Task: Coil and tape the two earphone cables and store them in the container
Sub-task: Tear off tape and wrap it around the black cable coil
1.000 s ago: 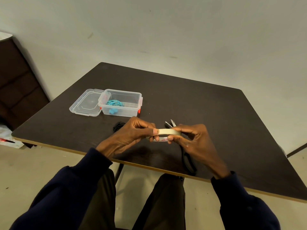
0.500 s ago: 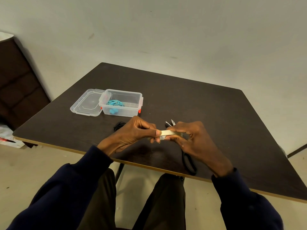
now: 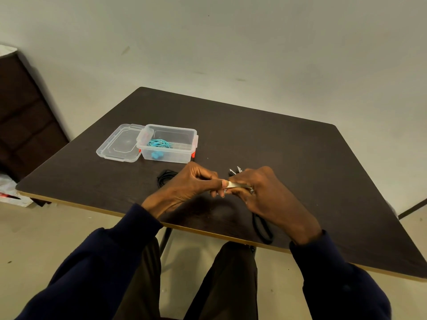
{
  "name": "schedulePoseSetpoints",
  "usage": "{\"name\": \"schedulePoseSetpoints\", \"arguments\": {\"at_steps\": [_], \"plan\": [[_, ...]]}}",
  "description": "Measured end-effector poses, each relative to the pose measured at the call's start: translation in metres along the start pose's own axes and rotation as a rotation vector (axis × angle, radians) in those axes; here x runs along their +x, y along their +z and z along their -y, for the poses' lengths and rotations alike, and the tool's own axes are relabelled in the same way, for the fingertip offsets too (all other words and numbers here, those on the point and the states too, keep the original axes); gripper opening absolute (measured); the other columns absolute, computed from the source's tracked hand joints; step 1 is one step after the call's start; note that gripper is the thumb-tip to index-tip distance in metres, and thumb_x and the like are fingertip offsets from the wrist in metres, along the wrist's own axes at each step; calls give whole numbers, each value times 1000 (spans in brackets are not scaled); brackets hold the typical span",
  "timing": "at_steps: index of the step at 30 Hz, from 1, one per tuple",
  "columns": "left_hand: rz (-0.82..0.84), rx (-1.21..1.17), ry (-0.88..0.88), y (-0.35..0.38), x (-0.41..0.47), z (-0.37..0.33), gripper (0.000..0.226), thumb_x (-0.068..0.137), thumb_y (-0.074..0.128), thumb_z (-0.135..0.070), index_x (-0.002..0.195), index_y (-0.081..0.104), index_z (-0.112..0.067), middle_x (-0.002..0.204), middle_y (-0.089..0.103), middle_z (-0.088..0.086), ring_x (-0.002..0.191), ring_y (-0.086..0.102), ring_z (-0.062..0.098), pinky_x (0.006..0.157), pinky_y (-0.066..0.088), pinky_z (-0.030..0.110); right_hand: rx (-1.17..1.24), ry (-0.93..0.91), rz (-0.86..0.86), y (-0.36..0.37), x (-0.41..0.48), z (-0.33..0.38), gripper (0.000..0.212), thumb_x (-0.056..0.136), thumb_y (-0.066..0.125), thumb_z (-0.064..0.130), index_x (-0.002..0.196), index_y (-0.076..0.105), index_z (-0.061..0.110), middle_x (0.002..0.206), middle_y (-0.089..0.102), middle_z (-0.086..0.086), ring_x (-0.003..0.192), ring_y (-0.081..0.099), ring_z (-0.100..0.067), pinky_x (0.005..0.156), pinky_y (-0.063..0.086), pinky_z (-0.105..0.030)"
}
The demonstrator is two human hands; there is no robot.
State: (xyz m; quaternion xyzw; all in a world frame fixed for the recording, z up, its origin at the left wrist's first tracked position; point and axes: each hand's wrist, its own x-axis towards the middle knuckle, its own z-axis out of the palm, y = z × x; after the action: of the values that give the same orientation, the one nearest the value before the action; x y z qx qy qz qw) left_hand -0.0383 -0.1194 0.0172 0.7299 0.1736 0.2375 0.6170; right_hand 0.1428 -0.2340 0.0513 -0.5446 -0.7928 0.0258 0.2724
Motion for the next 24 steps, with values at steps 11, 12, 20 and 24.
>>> {"name": "schedulePoseSetpoints", "arguments": {"at_steps": [11,12,20,24], "plan": [[-6,-368,-12,-5,-2,3,18,80,71,-24,80,79,-8,78,71,7,77,65,14,72,55,22,750,249,-274,28,-22,-14,24,91,66,12,103,73,-7,89,76,-17,92,73,-34,89,57,-49],[-2,-365,-12,-6,-3,3,14,82,72,-19,81,79,-7,78,71,8,75,65,14,70,55,21,744,250,-279,29,-21,-13,24,91,66,14,101,74,-7,85,74,-17,88,73,-33,87,56,-50],[6,-312,-40,-11,-3,-6,15,82,67,-15,76,81,-14,76,73,7,75,68,14,76,57,23,550,205,-226,20,-14,-13,19,91,69,15,104,76,3,71,67,0,64,62,-12,58,45,-22],[-10,-288,-37,-11,-3,-7,16,81,66,-17,74,81,-16,76,74,7,78,69,17,71,57,21,484,188,-188,17,-10,-14,21,90,69,18,105,76,4,74,67,13,66,61,-4,61,43,-12]]}}
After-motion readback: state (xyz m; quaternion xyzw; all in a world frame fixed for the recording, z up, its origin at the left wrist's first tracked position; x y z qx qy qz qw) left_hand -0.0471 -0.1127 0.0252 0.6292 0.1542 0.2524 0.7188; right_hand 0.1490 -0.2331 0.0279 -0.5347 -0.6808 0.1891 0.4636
